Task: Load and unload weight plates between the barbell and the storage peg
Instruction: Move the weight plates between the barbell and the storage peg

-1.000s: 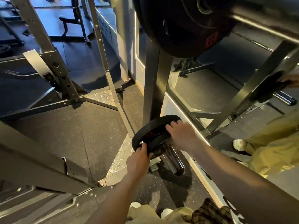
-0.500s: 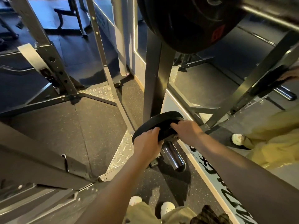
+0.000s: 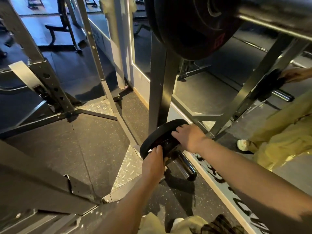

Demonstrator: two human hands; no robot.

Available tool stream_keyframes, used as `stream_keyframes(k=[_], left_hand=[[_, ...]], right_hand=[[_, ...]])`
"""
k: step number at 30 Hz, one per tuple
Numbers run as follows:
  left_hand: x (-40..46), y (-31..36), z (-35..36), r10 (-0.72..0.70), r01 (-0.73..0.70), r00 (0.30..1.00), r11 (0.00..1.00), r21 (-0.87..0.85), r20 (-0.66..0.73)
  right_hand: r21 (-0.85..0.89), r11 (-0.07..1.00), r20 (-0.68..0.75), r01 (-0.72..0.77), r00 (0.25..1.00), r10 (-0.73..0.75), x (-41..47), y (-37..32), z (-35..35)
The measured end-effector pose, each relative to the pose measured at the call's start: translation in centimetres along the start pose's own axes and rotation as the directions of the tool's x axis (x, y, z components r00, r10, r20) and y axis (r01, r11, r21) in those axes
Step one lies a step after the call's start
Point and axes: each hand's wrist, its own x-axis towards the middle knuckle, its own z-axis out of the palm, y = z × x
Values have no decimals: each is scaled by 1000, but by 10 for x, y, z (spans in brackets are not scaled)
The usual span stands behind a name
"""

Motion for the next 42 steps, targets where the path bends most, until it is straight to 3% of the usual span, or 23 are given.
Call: stream_keyframes(k=[4, 7, 12, 16, 20, 25, 30, 33, 38, 42], left_hand=[[-3, -10, 5, -26, 29, 999, 997, -67, 34], [-4, -19, 8, -22, 26, 998, 998, -63, 56], [-2, -26, 9, -25, 31, 995, 997, -67, 98], [1, -27, 4, -37, 40, 987, 999, -15, 154], [10, -12, -3, 81, -84, 994, 996, 40, 79], [4, -16, 0, 118, -121, 991, 991, 63, 55], [-3, -26, 10, 86, -84, 993, 996, -22, 75], [-5, -32, 15, 45, -44, 994, 999, -17, 98], [-12, -50, 27, 2, 1, 982, 1000, -15, 190], [-6, -53, 22, 3, -1, 974, 1000, -12, 227]], right_hand=[[-35, 997, 156, -70, 985, 75, 0, 21, 8], [46, 989, 266, -143, 956, 126, 0, 21, 15], [126, 974, 206, -190, 965, 161, 3, -6, 17], [-14, 991, 166, -132, 977, 132, -4, -24, 9], [-237, 960, 237, -151, 949, 208, 1, -55, 4], [-245, 953, 243, -177, 940, 237, 2, -65, -6], [-117, 984, 126, -136, 981, 151, -13, -66, -7], [63, 989, 43, -136, 990, 134, -15, -51, -5], [177, 947, 171, -270, 955, 241, -19, -5, 12], [182, 950, 173, -253, 960, 222, -22, -6, 16]])
